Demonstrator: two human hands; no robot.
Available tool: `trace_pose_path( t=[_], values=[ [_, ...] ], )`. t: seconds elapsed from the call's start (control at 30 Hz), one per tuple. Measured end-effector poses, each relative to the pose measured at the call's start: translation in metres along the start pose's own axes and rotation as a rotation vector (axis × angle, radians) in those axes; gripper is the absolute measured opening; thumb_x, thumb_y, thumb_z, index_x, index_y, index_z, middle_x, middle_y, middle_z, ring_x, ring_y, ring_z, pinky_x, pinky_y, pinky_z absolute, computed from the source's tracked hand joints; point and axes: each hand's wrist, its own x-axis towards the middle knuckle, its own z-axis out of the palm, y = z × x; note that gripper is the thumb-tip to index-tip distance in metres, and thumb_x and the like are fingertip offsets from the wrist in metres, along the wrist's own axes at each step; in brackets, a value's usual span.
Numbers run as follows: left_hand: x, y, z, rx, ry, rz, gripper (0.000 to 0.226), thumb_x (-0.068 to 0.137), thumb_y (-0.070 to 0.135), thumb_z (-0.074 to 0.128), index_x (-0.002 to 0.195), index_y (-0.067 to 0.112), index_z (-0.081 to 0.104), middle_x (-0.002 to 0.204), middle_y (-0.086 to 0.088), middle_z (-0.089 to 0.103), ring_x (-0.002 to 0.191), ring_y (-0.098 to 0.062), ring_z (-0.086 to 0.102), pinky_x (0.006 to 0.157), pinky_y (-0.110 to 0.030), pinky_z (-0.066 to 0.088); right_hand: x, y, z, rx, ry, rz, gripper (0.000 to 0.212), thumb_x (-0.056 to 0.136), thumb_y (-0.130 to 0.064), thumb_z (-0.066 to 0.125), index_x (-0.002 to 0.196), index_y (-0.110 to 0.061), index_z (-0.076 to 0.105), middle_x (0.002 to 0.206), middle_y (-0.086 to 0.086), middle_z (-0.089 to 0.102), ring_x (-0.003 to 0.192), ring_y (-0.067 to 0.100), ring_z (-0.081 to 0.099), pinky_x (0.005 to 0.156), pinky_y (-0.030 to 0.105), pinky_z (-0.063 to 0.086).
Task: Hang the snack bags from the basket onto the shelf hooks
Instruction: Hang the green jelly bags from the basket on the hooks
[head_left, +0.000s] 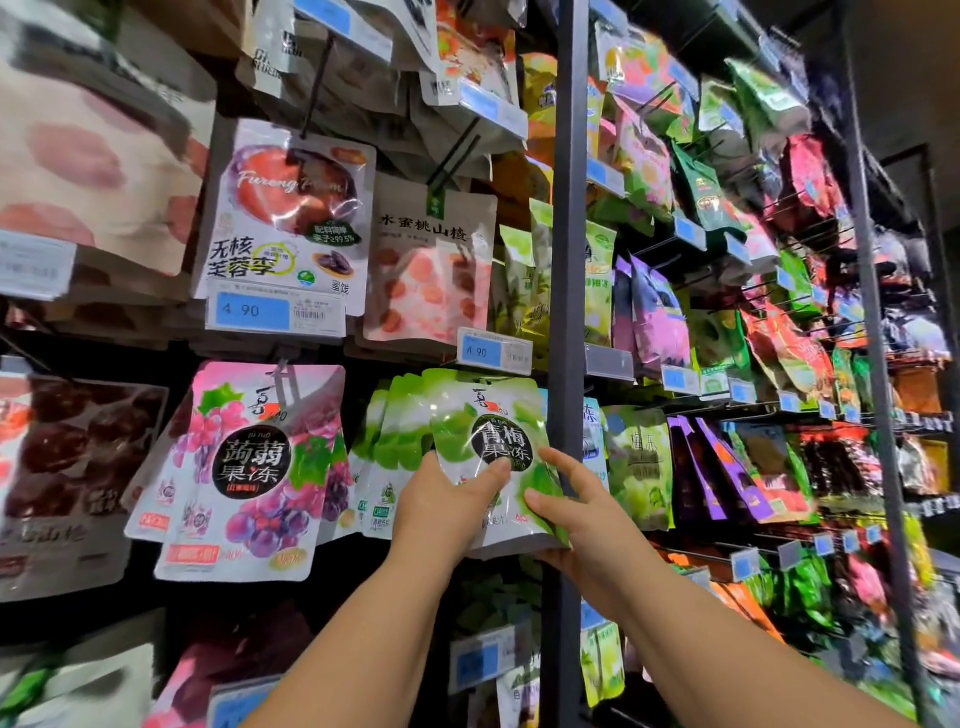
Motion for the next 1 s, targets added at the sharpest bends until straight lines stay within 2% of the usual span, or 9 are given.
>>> trace_pose_path(
  t=[0.13, 0.2, 0.33, 0.43, 0.53, 0.7, 0.8, 0.9, 1.0],
  values=[
    [0.002, 0.003, -0.002, 0.053, -0.006, -0.002, 0.069, 0.084, 0.048, 0.071, 0.137, 0.013, 0.043, 0.123, 0.001, 0.056, 0.112, -0.022, 0.054, 0.090, -0.030, 0.041, 0.005, -0.003, 0.005, -0.025, 0.003, 0.017, 0.046, 0.094, -0.007, 0.062, 0.130, -0.036, 0.056, 0.118, 0.002, 0.071, 0.086, 0.015, 0.070, 0.066, 0.028, 0.052],
    [0.005, 0.004, -0.002, 0.066, -0.007, 0.006, 0.070, 0.085, 0.048, 0.071, 0.138, 0.012, 0.041, 0.120, 0.004, 0.055, 0.108, -0.020, 0.053, 0.091, -0.031, 0.043, 0.008, -0.003, 0.005, -0.040, 0.006, 0.021, 0.044, 0.095, -0.008, 0.060, 0.128, -0.037, 0.056, 0.113, 0.001, 0.073, 0.084, 0.015, 0.069, 0.068, 0.028, 0.050],
    [0.009, 0.006, -0.003, 0.116, -0.003, 0.013, 0.075, 0.085, 0.048, 0.069, 0.140, 0.011, 0.034, 0.135, -0.009, 0.053, 0.120, -0.031, 0.053, 0.093, -0.035, 0.044, 0.015, -0.002, 0.007, -0.042, 0.014, 0.029, 0.040, 0.096, -0.009, 0.059, 0.126, -0.036, 0.056, 0.094, -0.007, 0.077, 0.075, 0.012, 0.069, 0.070, 0.029, 0.049],
    [0.011, 0.007, -0.002, 0.145, 0.006, 0.028, 0.086, 0.089, 0.045, 0.067, 0.149, 0.012, 0.016, 0.143, -0.014, 0.046, 0.126, -0.033, 0.049, 0.089, -0.035, 0.041, 0.022, 0.000, 0.009, -0.039, 0.022, 0.033, 0.039, 0.097, -0.009, 0.059, 0.126, -0.035, 0.056, 0.085, -0.015, 0.076, 0.073, 0.011, 0.069, 0.071, 0.030, 0.049],
    [0.013, 0.005, -0.003, 0.169, 0.029, 0.048, 0.088, 0.090, 0.043, 0.066, 0.150, 0.018, 0.008, 0.142, -0.015, 0.047, 0.122, -0.034, 0.052, 0.084, -0.035, 0.041, 0.029, 0.002, 0.012, -0.056, 0.050, 0.044, 0.043, 0.096, -0.010, 0.060, 0.135, -0.028, 0.056, 0.100, -0.013, 0.072, 0.091, 0.014, 0.067, 0.084, 0.037, 0.050],
    [0.012, -0.012, -0.003, 0.254, 0.039, 0.142, 0.096, 0.091, 0.043, 0.063, 0.152, 0.034, -0.011, 0.150, -0.011, 0.039, 0.127, -0.032, 0.049, 0.094, -0.039, 0.044, 0.039, 0.015, 0.016, -0.221, 0.077, 0.022, 0.048, 0.096, -0.014, 0.060, 0.142, -0.028, 0.051, 0.143, 0.000, 0.054, 0.119, 0.016, 0.056, 0.092, 0.031, 0.044],
    [0.012, -0.023, -0.003, 0.303, 0.038, 0.180, 0.087, 0.093, 0.044, 0.060, 0.151, 0.043, -0.004, 0.149, -0.008, 0.035, 0.129, -0.027, 0.046, 0.091, -0.036, 0.042, 0.042, 0.021, 0.017, -0.362, 0.081, -0.032, 0.052, 0.097, -0.020, 0.059, 0.146, -0.031, 0.045, 0.150, 0.001, 0.044, 0.120, 0.011, 0.047, 0.102, 0.031, 0.040],
    [0.013, -0.030, -0.003, 0.360, 0.043, 0.189, 0.074, 0.095, 0.048, 0.054, 0.152, 0.044, 0.006, 0.143, -0.002, 0.032, 0.119, -0.022, 0.050, 0.083, -0.031, 0.040, 0.046, 0.026, 0.021, -0.459, 0.045, -0.048, 0.059, 0.096, -0.036, 0.058, 0.150, -0.038, 0.035, 0.158, 0.000, 0.031, 0.139, 0.018, 0.038, 0.114, 0.041, 0.035],
    [0.015, -0.034, -0.001, 0.473, 0.117, 0.203, 0.065, 0.095, 0.052, 0.051, 0.149, 0.045, 0.017, 0.147, -0.001, 0.023, 0.130, -0.023, 0.036, 0.102, -0.039, 0.036, 0.048, 0.027, 0.028, -0.458, 0.008, -0.038, 0.066, 0.097, -0.048, 0.052, 0.154, -0.044, 0.019, 0.162, -0.005, 0.019, 0.148, 0.019, 0.022, 0.117, 0.043, 0.025]
  ],
)
